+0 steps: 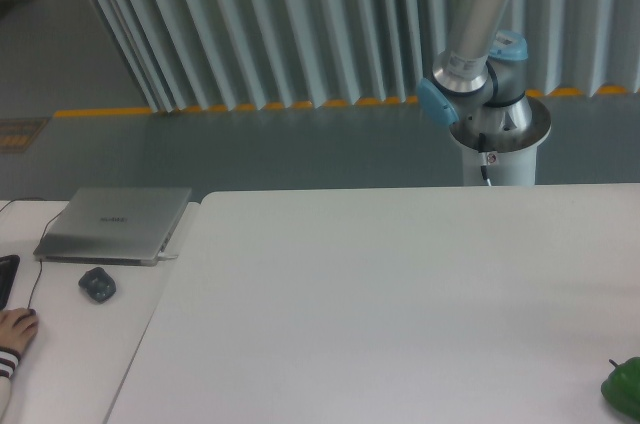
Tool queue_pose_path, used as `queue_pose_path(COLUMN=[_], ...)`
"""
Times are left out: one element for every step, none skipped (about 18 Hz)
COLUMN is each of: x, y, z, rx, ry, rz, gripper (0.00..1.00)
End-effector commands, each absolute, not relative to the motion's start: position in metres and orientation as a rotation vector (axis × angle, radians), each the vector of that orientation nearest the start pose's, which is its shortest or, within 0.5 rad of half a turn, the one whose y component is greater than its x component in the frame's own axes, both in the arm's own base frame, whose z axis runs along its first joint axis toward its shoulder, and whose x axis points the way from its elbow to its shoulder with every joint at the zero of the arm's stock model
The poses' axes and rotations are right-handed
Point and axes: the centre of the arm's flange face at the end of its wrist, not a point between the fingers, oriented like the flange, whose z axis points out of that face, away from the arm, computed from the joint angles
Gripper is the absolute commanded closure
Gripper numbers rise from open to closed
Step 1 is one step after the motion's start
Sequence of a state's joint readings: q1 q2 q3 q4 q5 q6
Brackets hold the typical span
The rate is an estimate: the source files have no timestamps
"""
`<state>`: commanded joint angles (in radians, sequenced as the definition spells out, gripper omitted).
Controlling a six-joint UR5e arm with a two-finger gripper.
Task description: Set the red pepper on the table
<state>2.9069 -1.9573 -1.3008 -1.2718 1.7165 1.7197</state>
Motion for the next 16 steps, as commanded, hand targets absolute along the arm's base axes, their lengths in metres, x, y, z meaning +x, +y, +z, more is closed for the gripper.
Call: queue_pose_path(x=[-0.626, -0.636, -0.641, -0.646, -0.649, -0.655, -0.655, -0.66, -0.664, -0.665, -0.667, -0.666, -0.664, -0.661, -0.66, -0.659], y=[0.27, 0.255, 0.248, 0.246, 0.241, 0.228, 0.229, 0.229, 0.23, 0.233, 0.233, 0.238, 0.24, 0.242, 0.243, 0.245], z=[0.422, 0.418, 0.413, 0.409, 0.407, 0.402, 0.395, 0.392, 0.385, 0.377, 0.372, 0.364, 0.352, 0.344, 0.337, 0.328], rx=[-3.213, -3.211, -3.171, -3.115, -3.075, -3.03, -2.967, -2.932, -2.904, -2.893, -2.89, -2.887, -2.886, -2.882, -2.878, -2.885], ry=[0.542, 0.376, 0.257, 0.127, -0.001, -0.145, -0.262, -0.365, -0.469, -0.519, -0.542, -0.575, -0.603, -0.619, -0.634, -0.64], rz=[0.331, 0.349, 0.337, 0.328, 0.321, 0.299, 0.276, 0.293, 0.298, 0.278, 0.268, 0.243, 0.221, 0.218, 0.216, 0.199], gripper=[0.0, 0.0, 0.0, 0.0, 0.0, 0.0, 0.0, 0.0, 0.0, 0.0, 0.0, 0.0, 0.0, 0.0, 0.0, 0.0])
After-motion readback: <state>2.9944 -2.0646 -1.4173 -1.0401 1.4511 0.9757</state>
